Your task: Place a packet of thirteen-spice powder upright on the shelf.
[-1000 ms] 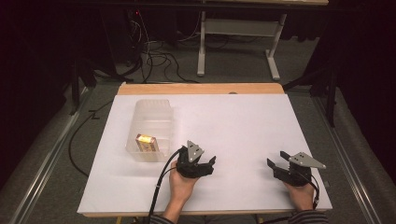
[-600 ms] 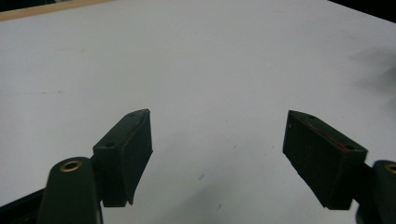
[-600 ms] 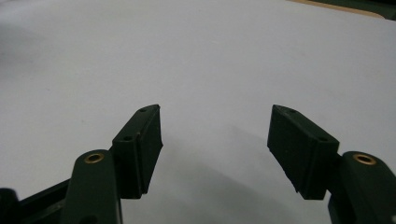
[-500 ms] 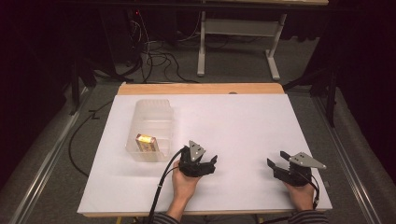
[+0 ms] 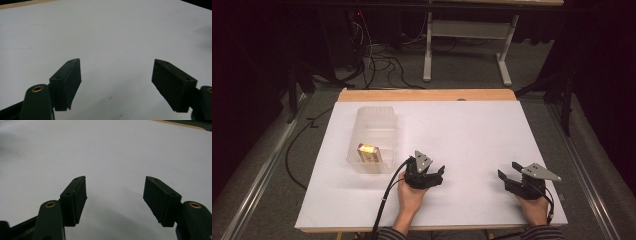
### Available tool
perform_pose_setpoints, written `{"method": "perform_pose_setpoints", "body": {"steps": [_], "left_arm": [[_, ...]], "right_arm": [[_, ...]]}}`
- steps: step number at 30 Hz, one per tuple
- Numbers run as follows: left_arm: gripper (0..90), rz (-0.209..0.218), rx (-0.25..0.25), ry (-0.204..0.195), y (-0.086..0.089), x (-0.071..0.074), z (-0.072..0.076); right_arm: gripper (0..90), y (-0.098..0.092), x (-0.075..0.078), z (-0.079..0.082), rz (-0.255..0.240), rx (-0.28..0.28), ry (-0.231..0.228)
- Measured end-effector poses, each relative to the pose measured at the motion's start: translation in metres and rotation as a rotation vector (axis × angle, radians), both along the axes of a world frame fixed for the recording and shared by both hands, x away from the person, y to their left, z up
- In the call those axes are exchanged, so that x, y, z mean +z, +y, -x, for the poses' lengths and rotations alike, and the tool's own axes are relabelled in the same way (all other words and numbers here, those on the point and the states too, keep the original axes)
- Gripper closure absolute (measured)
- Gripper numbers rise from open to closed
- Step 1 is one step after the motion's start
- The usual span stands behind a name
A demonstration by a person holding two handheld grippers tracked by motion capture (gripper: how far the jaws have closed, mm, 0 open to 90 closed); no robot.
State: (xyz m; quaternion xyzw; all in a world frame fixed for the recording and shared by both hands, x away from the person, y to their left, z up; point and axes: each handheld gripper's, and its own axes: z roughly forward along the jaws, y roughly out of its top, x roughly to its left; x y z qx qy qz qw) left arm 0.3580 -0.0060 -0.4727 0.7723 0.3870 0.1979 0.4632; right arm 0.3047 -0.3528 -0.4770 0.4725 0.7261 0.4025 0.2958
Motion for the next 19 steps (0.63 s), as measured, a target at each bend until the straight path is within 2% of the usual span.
{"method": "perform_pose_setpoints", "body": {"steps": [10,15,19], "left_arm": [[23.1,-0.042,0.001,-0.017,-0.0073,-0.0079,0.0006],[23.3,0.008,0.026,-0.036,-0.0023,-0.008,0.0027],[23.5,0.0,0.023,-0.048,-0.003,-0.0081,0.0041]], "right_arm": [[35.8,-0.0002,0.0,0.0001,-0.001,0.002,-0.001],[35.9,0.0003,0.0,0.0002,0.0,0.0,0.001],[35.8,0.0003,-0.0001,0.0,0.002,0.002,0.001]]}}
